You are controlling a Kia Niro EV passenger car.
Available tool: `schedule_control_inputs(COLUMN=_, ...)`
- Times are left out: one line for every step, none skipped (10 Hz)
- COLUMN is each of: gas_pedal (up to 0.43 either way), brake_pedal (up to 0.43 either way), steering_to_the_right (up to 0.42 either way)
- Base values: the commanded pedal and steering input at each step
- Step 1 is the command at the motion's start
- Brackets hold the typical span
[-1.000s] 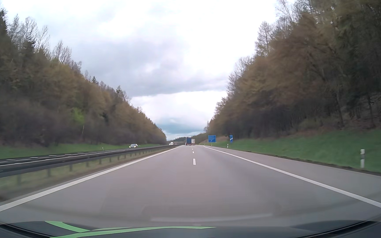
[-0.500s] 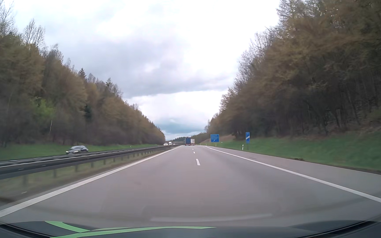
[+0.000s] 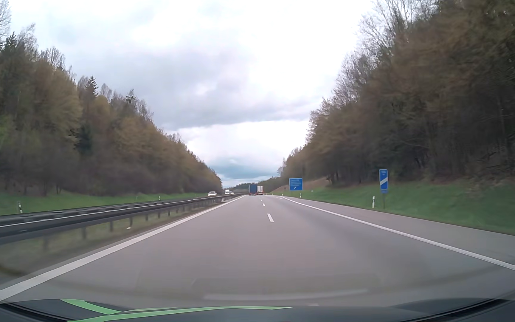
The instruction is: Follow the waypoints while adhering to traffic rules and regulations
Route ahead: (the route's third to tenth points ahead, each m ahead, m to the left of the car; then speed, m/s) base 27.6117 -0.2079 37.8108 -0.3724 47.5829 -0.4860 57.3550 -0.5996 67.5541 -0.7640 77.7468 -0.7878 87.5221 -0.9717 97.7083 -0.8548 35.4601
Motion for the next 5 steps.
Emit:
schedule_control_inputs(gas_pedal=0.000, brake_pedal=0.000, steering_to_the_right=-0.002)
schedule_control_inputs(gas_pedal=0.000, brake_pedal=0.000, steering_to_the_right=-0.002)
schedule_control_inputs(gas_pedal=0.000, brake_pedal=0.000, steering_to_the_right=-0.002)
schedule_control_inputs(gas_pedal=0.000, brake_pedal=0.000, steering_to_the_right=-0.002)
schedule_control_inputs(gas_pedal=0.000, brake_pedal=0.000, steering_to_the_right=-0.002)
